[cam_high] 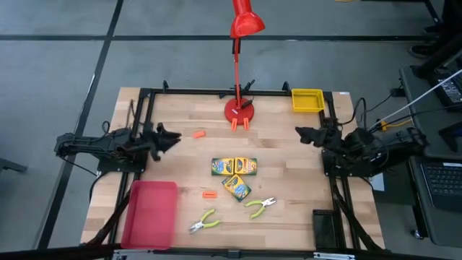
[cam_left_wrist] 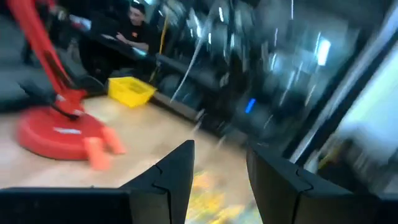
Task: Pick & Place School Supplies
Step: Put the yellow crayon box into the red bin
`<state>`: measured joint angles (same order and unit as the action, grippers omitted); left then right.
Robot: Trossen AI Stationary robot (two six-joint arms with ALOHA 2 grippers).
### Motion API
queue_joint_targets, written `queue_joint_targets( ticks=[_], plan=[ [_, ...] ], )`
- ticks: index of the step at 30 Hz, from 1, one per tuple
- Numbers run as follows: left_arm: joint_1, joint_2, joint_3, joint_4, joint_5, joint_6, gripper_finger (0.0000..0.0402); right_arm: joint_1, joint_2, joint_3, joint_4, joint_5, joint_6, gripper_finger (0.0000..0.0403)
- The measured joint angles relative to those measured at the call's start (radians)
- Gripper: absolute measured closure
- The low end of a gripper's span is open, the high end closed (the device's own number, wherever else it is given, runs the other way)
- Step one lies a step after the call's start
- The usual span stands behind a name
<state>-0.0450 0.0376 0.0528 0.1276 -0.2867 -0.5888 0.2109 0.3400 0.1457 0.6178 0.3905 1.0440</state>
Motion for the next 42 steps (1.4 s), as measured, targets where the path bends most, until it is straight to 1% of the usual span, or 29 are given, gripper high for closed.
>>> queue_joint_targets(
  ticks=[3, 4, 5, 6, 8, 10, 11, 12, 14, 15, 17, 20, 22, 24, 27, 29, 30, 32, 34, 38, 40, 42],
  plan=[
    [0.001, 0.0, 0.0, 0.154, -0.136, -0.3, 0.0258, 0.031, 0.144, 0.105, -0.003, -0.013, -0.046, 0.0195],
    [0.001, 0.0, 0.0, 0.207, -0.173, -0.35, 0.0258, 0.039, 0.192, 0.145, -0.004, -0.029, -0.064, 0.0195],
    [0.001, 0.007, 0.0, 0.261, -0.184, -0.366, 0.0258, 0.046, 0.239, 0.185, -0.004, -0.048, -0.091, 0.0195],
    [0.002, 0.018, 0.0, 0.328, -0.17, -0.353, 0.0258, 0.05, 0.281, 0.228, -0.004, -0.068, -0.128, 0.0195],
    [0.001, 0.024, -0.002, 0.503, -0.067, -0.256, 0.0258, 0.055, 0.351, 0.302, -0.018, -0.106, -0.193, 0.0195],
    [0.001, 0.038, 0.0, 0.725, 0.048, -0.168, 0.0258, 0.052, 0.403, 0.379, -0.073, -0.15, -0.194, 0.0195],
    [0.001, 0.049, 0.006, 0.809, 0.094, -0.14, 0.0258, 0.047, 0.42, 0.416, -0.12, -0.179, -0.192, 0.0195],
    [0.001, 0.058, 0.018, 0.857, 0.137, -0.117, 0.0258, 0.041, 0.432, 0.453, -0.178, -0.212, -0.192, 0.0195],
    [0.001, 0.077, 0.073, 0.859, 0.244, -0.094, 0.0258, 0.03, 0.447, 0.521, -0.311, -0.261, -0.192, 0.0195],
    [0.001, 0.093, 0.114, 0.822, 0.286, -0.084, 0.0258, 0.023, 0.451, 0.555, -0.384, -0.274, -0.196, 0.0195],
    [0.001, 0.145, 0.209, 0.675, 0.314, -0.051, 0.0258, 0.009, 0.459, 0.619, -0.508, -0.297, -0.218, 0.0195],
    [0.001, 0.269, 0.377, 0.424, 0.322, 0.085, 0.0258, -0.016, 0.462, 0.723, -0.712, -0.351, -0.292, 0.0195],
    [0.001, 0.364, 0.497, 0.281, 0.292, 0.187, 0.0258, -0.029, 0.463, 0.804, -0.908, -0.339, -0.325, 0.0195],
    [0.002, 0.446, 0.627, 0.046, 0.195, 0.279, 0.0258, -0.034, 0.473, 0.894, -1.161, -0.282, -0.34, 0.0195],
    [0.002, 0.567, 0.834, -0.436, -0.015, 0.328, 0.0258, -0.023, 0.508, 0.987, -1.508, -0.212, -0.35, 0.0195],
    [0.002, 0.649, 0.94, -0.749, -0.126, 0.32, 0.0258, -0.012, 0.529, 1.001, -1.641, -0.199, -0.351, 0.0195],
    [0.0, 0.689, 0.979, -0.866, -0.158, 0.312, 0.0258, -0.009, 0.536, 1.0, -1.689, -0.199, -0.35, 0.0195],
    [-0.006, 0.745, 1.022, -1.034, -0.173, 0.289, 0.0258, 0.0, 0.549, 0.983, -1.732, -0.188, -0.338, 0.0195],
    [-0.028, 0.775, 1.012, -1.1, -0.136, 0.275, 0.0258, 0.013, 0.557, 0.945, -1.717, -0.144, -0.326, 0.0195],
    [-0.121, 0.778, 0.908, -1.059, -0.083, 0.251, 0.0258, 0.061, 0.552, 0.835, -1.529, -0.071, -0.348, 0.0195],
    [-0.181, 0.775, 0.837, -1.012, -0.101, 0.217, 0.0258, 0.082, 0.552, 0.767, -1.415, -0.031, -0.353, 0.0195],
    [-0.239, 0.764, 0.767, -0.929, -0.161, 0.175, 0.0258, 0.097, 0.552, 0.696, -1.292, -0.002, -0.35, 0.0195]
  ],
)
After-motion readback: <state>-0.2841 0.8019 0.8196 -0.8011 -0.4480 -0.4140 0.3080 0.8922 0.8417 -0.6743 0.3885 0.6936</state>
